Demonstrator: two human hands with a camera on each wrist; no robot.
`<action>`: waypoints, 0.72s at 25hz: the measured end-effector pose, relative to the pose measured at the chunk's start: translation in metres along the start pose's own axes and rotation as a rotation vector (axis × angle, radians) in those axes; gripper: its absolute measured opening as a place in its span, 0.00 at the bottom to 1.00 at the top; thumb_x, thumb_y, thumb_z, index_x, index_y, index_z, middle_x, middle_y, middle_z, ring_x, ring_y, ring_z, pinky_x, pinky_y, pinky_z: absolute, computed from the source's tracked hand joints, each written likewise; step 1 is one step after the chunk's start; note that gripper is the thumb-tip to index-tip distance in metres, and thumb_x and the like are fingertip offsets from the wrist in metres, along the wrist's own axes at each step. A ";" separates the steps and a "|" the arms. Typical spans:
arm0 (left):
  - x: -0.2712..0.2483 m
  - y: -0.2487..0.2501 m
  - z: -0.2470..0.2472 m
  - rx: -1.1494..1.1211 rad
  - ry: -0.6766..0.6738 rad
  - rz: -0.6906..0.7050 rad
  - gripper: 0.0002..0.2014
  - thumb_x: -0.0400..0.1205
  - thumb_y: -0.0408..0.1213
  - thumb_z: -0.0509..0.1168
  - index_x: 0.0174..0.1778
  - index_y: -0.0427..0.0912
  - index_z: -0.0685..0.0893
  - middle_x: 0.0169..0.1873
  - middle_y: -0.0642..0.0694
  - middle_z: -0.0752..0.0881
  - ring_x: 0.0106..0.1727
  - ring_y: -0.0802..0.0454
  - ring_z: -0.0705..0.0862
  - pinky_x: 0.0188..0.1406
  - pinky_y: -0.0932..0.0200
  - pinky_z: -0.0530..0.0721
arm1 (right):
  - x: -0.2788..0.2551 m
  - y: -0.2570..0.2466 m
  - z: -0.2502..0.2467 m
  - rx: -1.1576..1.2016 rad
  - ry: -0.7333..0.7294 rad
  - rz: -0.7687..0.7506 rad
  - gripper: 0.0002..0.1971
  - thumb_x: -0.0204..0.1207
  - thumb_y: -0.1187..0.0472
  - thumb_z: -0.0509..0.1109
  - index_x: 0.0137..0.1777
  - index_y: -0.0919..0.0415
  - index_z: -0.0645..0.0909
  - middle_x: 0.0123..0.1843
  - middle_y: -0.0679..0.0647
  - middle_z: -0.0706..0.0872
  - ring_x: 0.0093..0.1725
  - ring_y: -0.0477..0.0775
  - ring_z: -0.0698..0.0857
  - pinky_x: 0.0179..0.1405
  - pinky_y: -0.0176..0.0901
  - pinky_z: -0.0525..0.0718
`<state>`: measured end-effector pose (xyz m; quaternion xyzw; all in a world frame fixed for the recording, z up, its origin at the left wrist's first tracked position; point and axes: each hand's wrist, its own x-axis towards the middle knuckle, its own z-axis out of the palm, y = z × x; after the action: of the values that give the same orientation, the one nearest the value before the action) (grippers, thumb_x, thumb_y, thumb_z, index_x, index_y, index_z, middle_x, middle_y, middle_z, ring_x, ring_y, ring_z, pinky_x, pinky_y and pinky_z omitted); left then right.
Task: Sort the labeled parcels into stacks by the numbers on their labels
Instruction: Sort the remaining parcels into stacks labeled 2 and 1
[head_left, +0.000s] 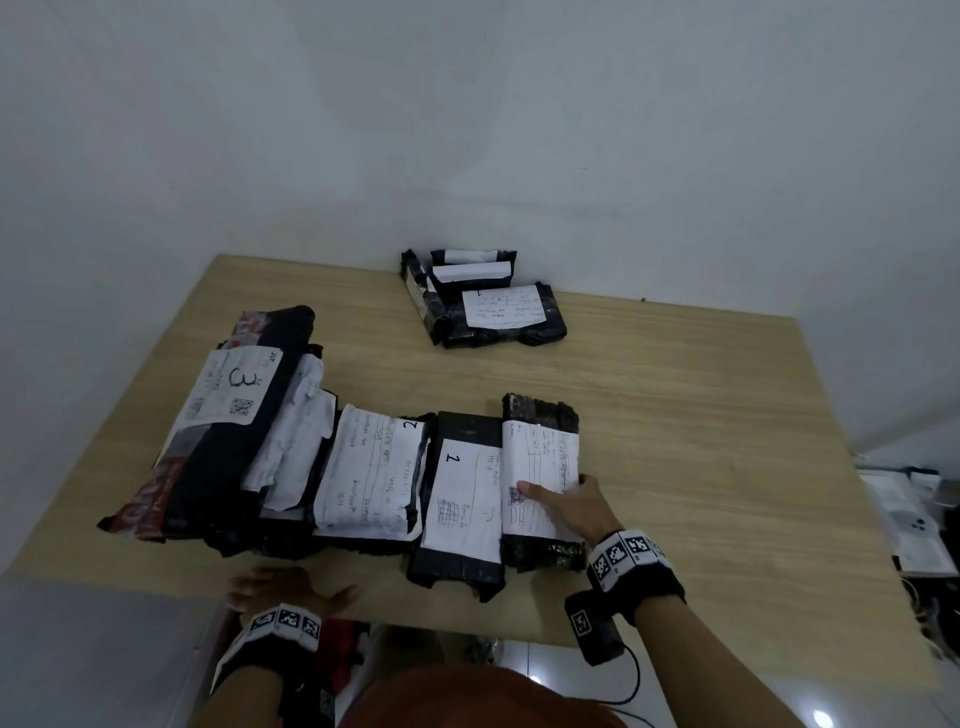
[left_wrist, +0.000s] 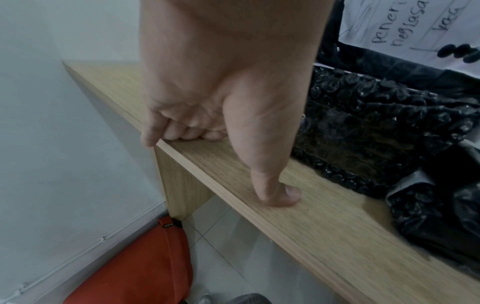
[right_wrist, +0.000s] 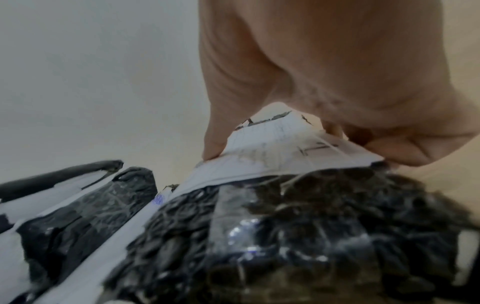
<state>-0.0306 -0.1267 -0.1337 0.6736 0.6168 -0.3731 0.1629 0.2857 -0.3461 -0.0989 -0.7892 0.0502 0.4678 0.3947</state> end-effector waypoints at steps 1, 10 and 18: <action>0.003 0.001 0.000 -0.015 -0.009 -0.011 0.74 0.51 0.88 0.52 0.84 0.36 0.51 0.81 0.22 0.45 0.81 0.22 0.48 0.78 0.26 0.48 | -0.002 -0.008 0.001 0.036 -0.030 -0.019 0.51 0.48 0.40 0.90 0.70 0.62 0.78 0.59 0.53 0.90 0.51 0.52 0.92 0.44 0.47 0.92; 0.016 -0.007 0.011 -0.047 -0.065 -0.095 0.71 0.53 0.86 0.55 0.85 0.38 0.51 0.81 0.22 0.42 0.81 0.22 0.45 0.79 0.27 0.47 | -0.008 -0.063 0.020 0.345 -0.184 -0.073 0.13 0.83 0.55 0.68 0.63 0.60 0.82 0.54 0.59 0.93 0.53 0.62 0.92 0.54 0.57 0.89; 0.008 -0.007 0.019 -0.020 -0.102 -0.090 0.73 0.50 0.88 0.53 0.84 0.39 0.54 0.81 0.23 0.46 0.81 0.22 0.48 0.79 0.26 0.47 | -0.013 -0.050 0.032 -0.241 -0.280 -0.173 0.19 0.83 0.54 0.68 0.72 0.49 0.71 0.55 0.53 0.86 0.50 0.53 0.89 0.31 0.33 0.81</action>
<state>-0.0428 -0.1327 -0.1500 0.6236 0.6410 -0.4078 0.1840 0.2782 -0.2939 -0.0682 -0.7593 -0.1295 0.5401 0.3391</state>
